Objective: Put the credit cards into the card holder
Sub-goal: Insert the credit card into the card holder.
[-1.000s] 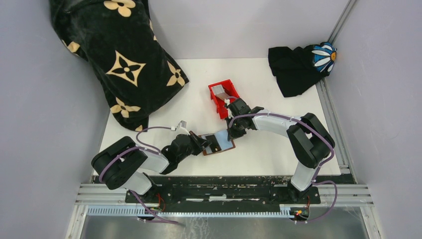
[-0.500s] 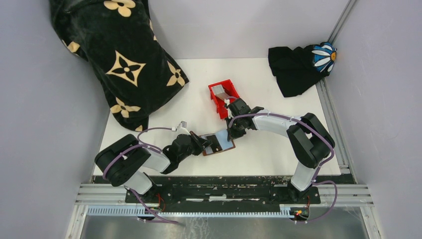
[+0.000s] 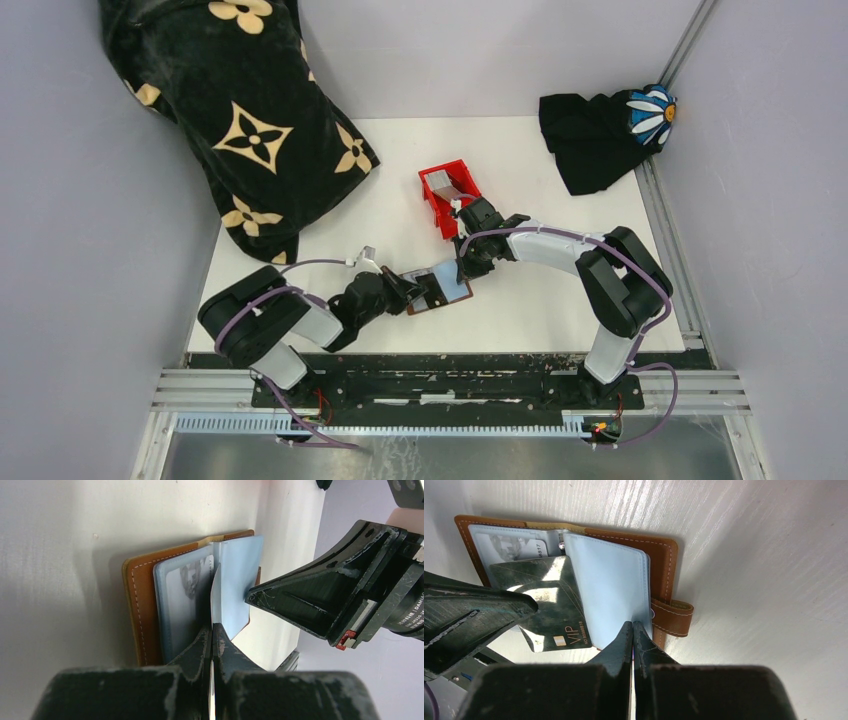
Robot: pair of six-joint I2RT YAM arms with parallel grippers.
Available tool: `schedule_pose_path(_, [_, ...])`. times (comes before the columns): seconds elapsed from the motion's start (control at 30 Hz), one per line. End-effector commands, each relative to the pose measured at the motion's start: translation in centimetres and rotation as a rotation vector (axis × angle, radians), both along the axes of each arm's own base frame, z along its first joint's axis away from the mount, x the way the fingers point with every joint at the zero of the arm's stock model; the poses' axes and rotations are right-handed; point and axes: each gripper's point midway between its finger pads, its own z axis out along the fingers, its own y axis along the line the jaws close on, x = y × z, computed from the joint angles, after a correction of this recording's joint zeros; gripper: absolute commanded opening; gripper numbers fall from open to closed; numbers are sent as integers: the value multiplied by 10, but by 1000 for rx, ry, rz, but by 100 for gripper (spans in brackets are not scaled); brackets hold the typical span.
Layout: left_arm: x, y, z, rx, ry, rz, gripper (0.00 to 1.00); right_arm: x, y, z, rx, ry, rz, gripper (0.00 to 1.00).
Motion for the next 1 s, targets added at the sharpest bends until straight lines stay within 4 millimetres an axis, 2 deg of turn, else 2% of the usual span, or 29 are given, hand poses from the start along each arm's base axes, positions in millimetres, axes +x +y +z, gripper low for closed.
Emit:
schedule_pose_path(0.0, [0,-5,-3,-23,25,-7,3,7,3,2,19,-25,2,1])
schedule_pose_path(0.27, [4,-9,-2,-19,17,-16,3,6,3,0,16,-20,5,1])
schedule_pose_path(0.67, [13,3,-9,-4,30,23,3,5,2,-2,14,-14,5,1])
schedule_pose_path(0.97, [21,3,-10,-16,28,23,3,6,3,-5,9,-9,6,1])
